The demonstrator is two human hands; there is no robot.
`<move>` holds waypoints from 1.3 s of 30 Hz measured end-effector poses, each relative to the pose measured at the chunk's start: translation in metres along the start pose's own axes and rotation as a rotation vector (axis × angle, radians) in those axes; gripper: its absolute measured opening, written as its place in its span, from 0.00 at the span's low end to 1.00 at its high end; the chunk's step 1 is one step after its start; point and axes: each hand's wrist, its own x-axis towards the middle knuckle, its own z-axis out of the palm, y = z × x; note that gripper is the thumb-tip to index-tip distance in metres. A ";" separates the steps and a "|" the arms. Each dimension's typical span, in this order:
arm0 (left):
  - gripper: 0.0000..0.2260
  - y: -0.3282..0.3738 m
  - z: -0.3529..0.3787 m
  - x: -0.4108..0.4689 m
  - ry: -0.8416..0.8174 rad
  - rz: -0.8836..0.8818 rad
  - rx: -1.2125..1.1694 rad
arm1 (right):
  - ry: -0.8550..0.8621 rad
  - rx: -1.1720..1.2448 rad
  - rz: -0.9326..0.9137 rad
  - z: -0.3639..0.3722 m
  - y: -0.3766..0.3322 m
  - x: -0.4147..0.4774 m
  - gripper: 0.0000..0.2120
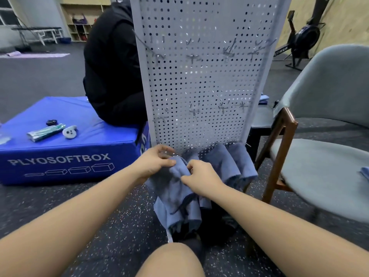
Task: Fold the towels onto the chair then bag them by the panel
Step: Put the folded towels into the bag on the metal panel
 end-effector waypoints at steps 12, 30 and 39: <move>0.07 -0.038 0.007 0.037 0.369 0.075 0.276 | 0.045 -0.090 -0.024 0.040 -0.022 0.055 0.14; 0.08 -0.057 0.003 0.028 0.385 0.025 0.404 | -0.127 -0.126 -0.010 0.061 -0.009 0.044 0.16; 0.02 0.021 0.031 0.015 0.258 0.185 0.461 | -0.016 -0.135 -0.085 -0.037 0.003 0.009 0.05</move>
